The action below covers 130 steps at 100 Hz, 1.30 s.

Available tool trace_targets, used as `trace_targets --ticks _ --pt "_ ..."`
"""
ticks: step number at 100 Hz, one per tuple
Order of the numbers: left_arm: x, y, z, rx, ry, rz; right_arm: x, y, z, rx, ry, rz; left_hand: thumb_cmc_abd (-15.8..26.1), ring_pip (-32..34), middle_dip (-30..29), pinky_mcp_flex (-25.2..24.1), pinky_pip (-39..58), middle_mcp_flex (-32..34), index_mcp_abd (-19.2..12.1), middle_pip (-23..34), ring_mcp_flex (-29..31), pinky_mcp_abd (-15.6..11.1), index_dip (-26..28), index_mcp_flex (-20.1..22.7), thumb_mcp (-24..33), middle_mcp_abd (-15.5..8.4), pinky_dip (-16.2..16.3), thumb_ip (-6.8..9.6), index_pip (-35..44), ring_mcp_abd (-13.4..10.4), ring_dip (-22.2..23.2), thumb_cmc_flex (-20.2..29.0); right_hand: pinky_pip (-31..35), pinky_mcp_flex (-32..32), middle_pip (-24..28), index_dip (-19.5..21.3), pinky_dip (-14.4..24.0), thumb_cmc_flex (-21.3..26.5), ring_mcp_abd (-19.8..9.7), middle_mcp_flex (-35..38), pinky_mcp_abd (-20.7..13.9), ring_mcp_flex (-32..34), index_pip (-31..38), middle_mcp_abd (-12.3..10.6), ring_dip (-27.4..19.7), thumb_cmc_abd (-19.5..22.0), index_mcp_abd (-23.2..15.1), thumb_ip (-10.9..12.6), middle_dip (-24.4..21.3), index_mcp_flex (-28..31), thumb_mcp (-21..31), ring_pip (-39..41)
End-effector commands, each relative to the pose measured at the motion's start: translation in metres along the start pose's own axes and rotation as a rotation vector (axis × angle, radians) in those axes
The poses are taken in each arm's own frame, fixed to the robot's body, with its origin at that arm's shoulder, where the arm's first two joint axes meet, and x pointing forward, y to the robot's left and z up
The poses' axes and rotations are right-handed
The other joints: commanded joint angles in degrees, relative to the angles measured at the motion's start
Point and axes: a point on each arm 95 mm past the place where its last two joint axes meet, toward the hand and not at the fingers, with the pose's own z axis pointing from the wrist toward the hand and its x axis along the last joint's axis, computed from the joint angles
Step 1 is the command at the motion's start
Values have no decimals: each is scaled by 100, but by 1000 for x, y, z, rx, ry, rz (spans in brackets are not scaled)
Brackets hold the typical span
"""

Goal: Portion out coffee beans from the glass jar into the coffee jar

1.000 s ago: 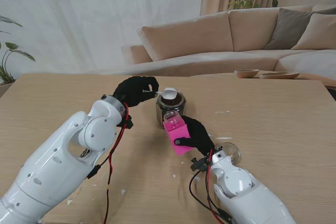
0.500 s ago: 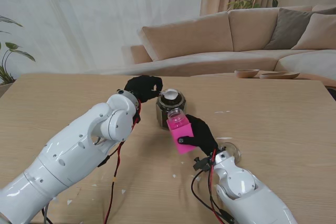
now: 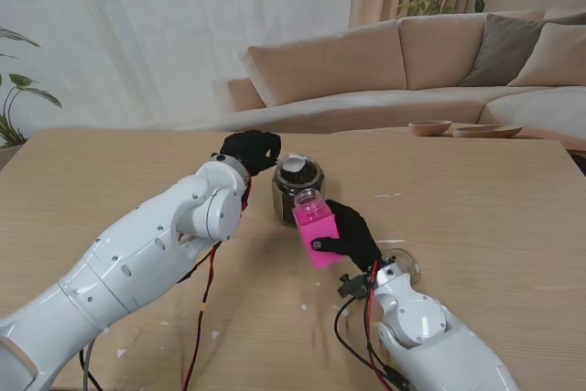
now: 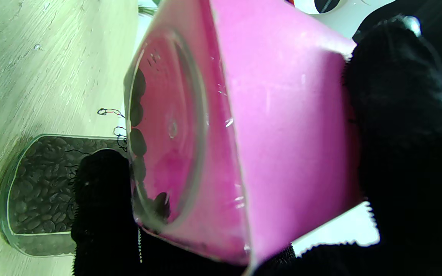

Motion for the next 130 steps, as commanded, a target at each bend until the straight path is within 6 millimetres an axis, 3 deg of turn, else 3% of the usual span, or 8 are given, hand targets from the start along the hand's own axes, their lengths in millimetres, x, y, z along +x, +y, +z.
trace_targets --ticks 1,66,130 --pt "5 0 1 2 7 15 -1 -4 -1 15 -5 10 410 25 -61 27 52 -134 -402 -44 72 -45 246 162 359 4 -34 292 667 -172 -34 519 175 -23 545 157 91 1411 -341 465 -141 375 1053 -684 138 1057 -1450 258 111 788 1860 608" --pt "11 10 6 -21 3 79 -2 -5 0 15 -10 21 405 33 -74 70 72 -132 -416 -35 90 -53 227 136 352 -28 -58 285 689 -193 -46 510 184 -48 547 148 97 1426 -335 459 -140 362 1041 -665 139 1076 -1431 256 111 783 1814 622" --pt "17 8 4 -135 13 -25 -1 -4 0 9 -11 22 427 32 -74 61 66 -144 -411 -27 75 -71 224 119 316 -29 -71 295 682 -210 -43 516 191 -55 549 153 101 1427 -324 450 -130 355 1039 -667 136 1077 -1431 258 111 783 1814 632"
